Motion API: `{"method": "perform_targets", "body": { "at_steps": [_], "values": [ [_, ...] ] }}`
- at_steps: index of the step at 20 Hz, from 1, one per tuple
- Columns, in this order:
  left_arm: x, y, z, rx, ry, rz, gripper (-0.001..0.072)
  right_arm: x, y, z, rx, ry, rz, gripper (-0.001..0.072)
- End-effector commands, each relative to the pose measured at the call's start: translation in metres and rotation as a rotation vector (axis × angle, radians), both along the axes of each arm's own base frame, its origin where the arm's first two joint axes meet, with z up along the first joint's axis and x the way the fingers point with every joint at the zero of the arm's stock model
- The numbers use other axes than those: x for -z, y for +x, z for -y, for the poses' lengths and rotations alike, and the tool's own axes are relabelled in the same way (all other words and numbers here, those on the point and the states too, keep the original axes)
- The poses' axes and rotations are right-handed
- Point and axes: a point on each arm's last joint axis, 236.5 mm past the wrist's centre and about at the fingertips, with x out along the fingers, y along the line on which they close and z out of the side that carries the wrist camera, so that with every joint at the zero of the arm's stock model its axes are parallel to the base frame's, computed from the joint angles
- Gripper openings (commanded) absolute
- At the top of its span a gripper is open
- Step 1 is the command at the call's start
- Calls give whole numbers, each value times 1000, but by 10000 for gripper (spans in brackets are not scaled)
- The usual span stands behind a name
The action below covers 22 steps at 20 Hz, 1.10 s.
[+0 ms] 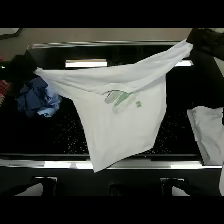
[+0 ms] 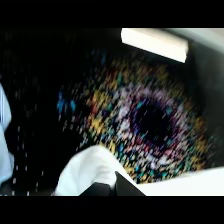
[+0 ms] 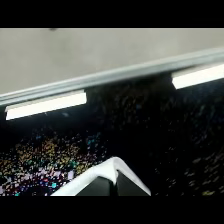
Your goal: Fold the shirts.
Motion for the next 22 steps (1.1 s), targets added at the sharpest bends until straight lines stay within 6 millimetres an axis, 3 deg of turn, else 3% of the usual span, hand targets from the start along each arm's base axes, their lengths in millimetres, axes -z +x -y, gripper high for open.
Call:
{"method": "perform_targets", "body": {
  "at_steps": [1,3,6,7,8,10,13,15,17,18,21,22],
  "values": [
    [124,13,26,61,-47,-276,31,120,53,-8,83,244,-195,41],
    [168,13,44,100,-61,-375,31,183,60,-26,72,352,-336,42],
    [211,9,63,142,-63,-472,31,240,54,-48,58,455,-495,55],
    [217,8,65,154,-58,-481,31,248,50,-51,39,440,-527,218],
    [219,8,66,175,-45,-476,31,248,45,-54,-3,409,-545,459],
    [217,6,65,216,-22,-460,31,233,20,-70,-182,344,-604,572],
    [218,-5,63,294,9,-470,32,213,-61,-104,-479,390,-824,590],
    [219,-10,63,324,19,-478,32,216,-125,-123,-618,396,-1044,576],
    [221,-15,62,333,26,-495,31,239,-186,-145,-651,331,-1165,581],
    [221,-15,62,334,25,-497,31,259,-214,-160,-631,337,-1176,649],
    [220,-17,63,338,22,-503,31,312,-293,-188,-552,500,-1253,666],
    [221,-18,63,341,21,-508,32,324,-308,-192,-508,564,-1273,664]
  ]
}}
